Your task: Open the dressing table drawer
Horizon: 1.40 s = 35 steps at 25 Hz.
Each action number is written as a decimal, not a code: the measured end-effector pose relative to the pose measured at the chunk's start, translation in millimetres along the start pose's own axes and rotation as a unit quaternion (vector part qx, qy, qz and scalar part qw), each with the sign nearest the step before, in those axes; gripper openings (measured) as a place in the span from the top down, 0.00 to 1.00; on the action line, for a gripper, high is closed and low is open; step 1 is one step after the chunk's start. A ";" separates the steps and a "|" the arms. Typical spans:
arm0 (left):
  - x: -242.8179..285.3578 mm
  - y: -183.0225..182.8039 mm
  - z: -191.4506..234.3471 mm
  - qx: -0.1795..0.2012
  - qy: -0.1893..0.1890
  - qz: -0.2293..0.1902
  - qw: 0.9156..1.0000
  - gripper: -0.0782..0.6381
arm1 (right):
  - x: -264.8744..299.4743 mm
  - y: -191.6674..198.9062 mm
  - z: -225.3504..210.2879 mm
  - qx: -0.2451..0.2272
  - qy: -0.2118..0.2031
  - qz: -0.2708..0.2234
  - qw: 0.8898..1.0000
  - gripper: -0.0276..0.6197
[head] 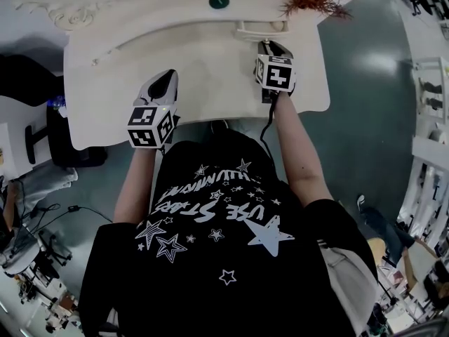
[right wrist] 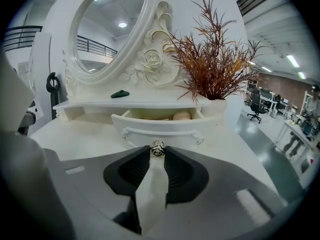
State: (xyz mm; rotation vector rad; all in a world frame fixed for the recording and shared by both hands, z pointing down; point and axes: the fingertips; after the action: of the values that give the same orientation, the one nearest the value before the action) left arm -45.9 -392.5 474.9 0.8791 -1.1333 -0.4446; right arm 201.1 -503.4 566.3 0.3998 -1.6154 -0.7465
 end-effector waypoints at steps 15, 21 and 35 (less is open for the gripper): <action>0.2 7.0 -7.7 0.003 0.012 0.001 1.000 0.89 | -10.9 18.6 3.3 0.000 0.001 0.005 1.000 0.77; -3.8 6.5 -11.5 0.002 0.012 -0.001 1.000 0.89 | -16.0 21.1 1.7 0.000 0.003 0.003 1.000 0.77; -29.8 20.3 -6.0 0.003 0.021 -0.014 1.000 0.89 | -36.1 24.1 3.6 0.019 0.024 -0.012 0.999 0.66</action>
State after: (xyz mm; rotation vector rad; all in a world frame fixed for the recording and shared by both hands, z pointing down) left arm -54.3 -357.0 472.5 0.9065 -1.0862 -0.4436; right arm 208.2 -461.9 555.3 0.4620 -1.5829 -0.7204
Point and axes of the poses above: the fingertips, and each gripper's own axes: x forward along the fingers, z to its left, y out of its underside, and after that the axes turned 8 degrees about z, right-handed
